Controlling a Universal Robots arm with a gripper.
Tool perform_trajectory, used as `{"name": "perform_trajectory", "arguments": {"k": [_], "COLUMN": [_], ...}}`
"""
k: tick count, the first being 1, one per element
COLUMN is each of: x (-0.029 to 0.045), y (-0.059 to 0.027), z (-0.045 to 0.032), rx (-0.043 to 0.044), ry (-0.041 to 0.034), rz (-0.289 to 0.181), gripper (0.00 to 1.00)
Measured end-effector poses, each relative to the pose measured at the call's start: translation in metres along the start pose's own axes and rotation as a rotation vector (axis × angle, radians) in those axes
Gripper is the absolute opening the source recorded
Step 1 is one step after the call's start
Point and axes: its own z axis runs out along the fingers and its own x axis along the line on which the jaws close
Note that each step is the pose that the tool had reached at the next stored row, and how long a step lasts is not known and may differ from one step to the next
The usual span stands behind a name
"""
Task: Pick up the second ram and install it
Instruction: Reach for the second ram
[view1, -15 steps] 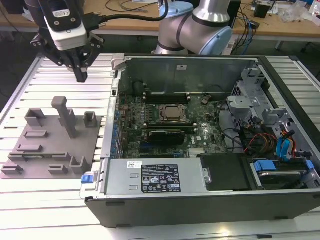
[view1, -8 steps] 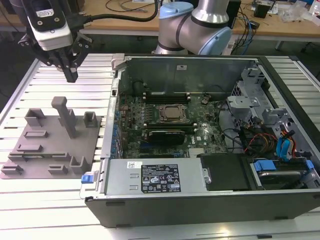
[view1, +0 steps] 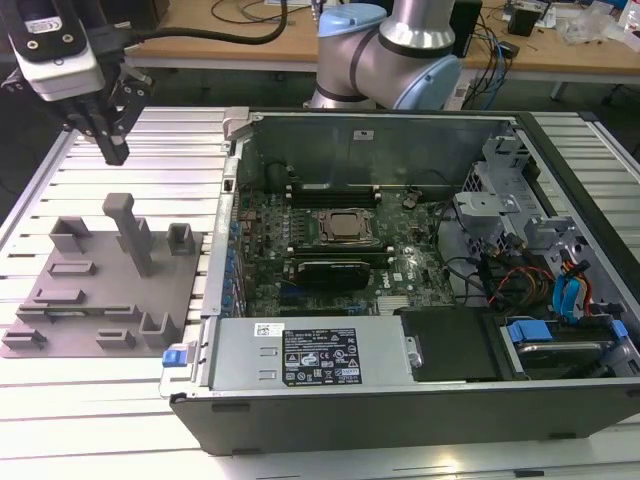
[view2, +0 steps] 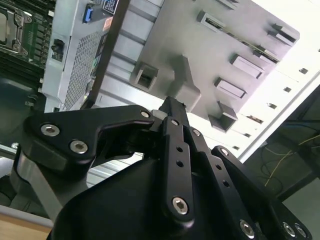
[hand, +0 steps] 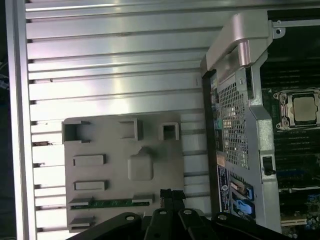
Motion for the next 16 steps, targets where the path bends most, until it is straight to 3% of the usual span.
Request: {"name": "perform_trajectory", "arguments": {"k": [7, 16], "x": [0.019, 0.0342], "y": [-0.0014, -0.0026], "z": [-0.0003, -0.0003], "rx": [0.0, 0.0], "ry": [0.0, 0.0], "rz": [0.0, 0.0], "gripper": [0.08, 0.08]}}
